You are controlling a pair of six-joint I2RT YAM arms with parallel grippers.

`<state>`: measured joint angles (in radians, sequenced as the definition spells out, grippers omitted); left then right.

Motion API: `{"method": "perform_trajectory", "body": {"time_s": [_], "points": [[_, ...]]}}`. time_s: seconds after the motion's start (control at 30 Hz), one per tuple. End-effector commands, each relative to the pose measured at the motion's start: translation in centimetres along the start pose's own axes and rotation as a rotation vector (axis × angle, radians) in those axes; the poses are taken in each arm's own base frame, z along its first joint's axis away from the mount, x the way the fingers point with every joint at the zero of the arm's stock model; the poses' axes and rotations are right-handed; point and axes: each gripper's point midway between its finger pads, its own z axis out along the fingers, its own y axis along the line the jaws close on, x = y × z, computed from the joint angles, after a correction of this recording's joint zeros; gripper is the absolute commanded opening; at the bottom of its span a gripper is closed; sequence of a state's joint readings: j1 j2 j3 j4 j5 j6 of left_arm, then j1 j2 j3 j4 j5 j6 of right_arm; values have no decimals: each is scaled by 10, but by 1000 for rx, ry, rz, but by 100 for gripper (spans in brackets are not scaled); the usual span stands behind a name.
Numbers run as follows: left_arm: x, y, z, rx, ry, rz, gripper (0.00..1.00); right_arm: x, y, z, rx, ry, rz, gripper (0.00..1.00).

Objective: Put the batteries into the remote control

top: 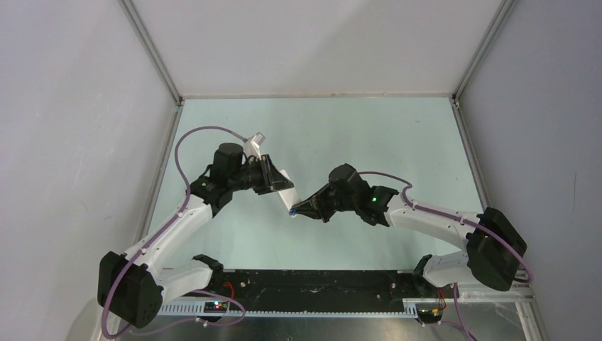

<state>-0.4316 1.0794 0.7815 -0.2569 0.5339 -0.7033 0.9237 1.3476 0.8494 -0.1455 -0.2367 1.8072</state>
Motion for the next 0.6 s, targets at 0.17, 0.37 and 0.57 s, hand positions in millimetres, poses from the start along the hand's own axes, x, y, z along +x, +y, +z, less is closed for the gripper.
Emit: {"method": "perform_trajectory", "body": {"time_s": [0.17, 0.37, 0.57], "points": [[1, -17, -4, 64, 20, 20, 0, 6, 0, 2, -20, 48, 51, 14], [1, -19, -5, 63, 37, 44, 0, 2, -10, 1, -8, 44, 70, 14], [3, -17, -5, 57, 58, 54, 0, -3, -15, -1, -3, 37, 86, 14]]}}
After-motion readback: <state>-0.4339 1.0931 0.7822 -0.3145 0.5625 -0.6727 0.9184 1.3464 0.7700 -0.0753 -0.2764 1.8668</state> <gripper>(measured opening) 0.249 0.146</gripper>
